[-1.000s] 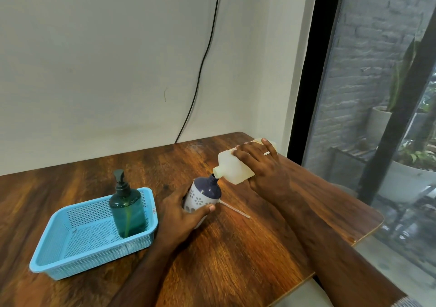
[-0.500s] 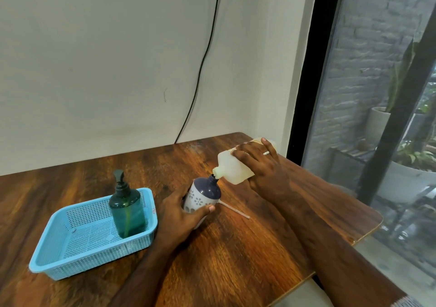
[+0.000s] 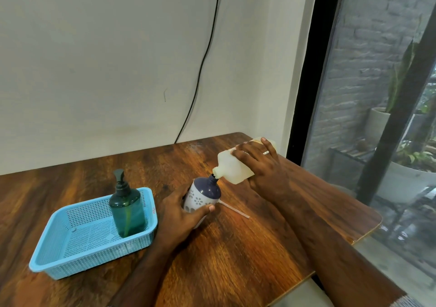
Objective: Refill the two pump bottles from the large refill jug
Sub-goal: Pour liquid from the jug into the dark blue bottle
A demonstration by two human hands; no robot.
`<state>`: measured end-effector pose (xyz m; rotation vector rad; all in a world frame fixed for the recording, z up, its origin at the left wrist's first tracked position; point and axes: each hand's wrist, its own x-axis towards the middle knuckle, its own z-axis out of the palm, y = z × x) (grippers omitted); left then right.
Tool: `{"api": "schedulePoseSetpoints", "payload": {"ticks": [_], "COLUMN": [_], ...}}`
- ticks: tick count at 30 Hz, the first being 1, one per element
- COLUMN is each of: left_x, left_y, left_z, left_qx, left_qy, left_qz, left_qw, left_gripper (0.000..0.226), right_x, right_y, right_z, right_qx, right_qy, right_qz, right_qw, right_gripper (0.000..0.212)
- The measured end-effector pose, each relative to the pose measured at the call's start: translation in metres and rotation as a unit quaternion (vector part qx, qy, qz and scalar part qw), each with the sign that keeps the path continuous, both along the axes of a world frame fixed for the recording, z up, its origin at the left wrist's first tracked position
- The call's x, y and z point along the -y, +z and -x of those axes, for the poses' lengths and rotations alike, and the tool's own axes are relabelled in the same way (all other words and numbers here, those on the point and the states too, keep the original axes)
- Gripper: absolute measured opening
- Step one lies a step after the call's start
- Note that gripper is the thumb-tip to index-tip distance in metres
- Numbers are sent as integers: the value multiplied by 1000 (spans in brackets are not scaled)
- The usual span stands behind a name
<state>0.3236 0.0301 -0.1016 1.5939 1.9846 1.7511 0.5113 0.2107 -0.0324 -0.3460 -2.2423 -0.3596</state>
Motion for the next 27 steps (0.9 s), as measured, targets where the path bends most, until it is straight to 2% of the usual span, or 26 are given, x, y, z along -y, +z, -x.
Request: {"api": "schedulePoseSetpoints", "payload": {"ticks": [11,27], "left_x": [1,1], "left_y": [2,0], "left_z": [-1,0], "left_qx": [-12,1], "left_qy": [15,3], "left_qz": [7,11], "left_qw": [1000,1000], "left_gripper": [68,77], "right_x": [-2,-3], "right_y": [-1,1], "right_z": [0,0], "right_qx": [18,33], "right_qy": [-8,-18], "right_qz": [9,6], "right_qw": [1000,999], "right_gripper": [65,74]}}
